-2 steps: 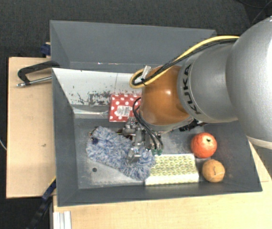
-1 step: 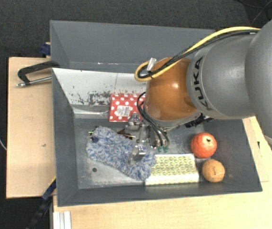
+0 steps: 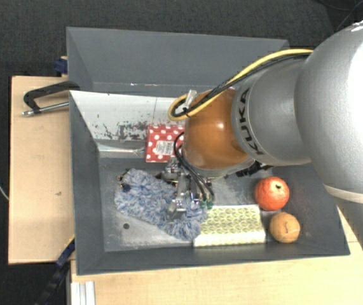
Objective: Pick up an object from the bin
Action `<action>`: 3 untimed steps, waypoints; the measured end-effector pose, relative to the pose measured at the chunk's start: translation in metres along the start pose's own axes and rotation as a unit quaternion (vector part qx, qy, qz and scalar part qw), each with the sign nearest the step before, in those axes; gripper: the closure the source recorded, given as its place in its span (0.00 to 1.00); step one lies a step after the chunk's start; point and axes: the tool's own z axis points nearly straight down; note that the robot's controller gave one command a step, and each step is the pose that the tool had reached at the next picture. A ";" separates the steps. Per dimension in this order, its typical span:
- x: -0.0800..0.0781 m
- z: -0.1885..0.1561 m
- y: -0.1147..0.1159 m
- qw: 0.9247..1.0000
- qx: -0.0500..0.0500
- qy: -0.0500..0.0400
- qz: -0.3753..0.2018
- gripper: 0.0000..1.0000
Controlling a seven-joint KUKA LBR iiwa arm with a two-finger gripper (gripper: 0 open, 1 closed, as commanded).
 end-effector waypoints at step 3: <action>-0.002 -0.004 0.003 1.000 -0.003 0.000 0.000 1.00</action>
Offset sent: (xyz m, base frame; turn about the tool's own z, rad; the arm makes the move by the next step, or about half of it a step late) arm 0.0000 0.0000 0.0000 0.0000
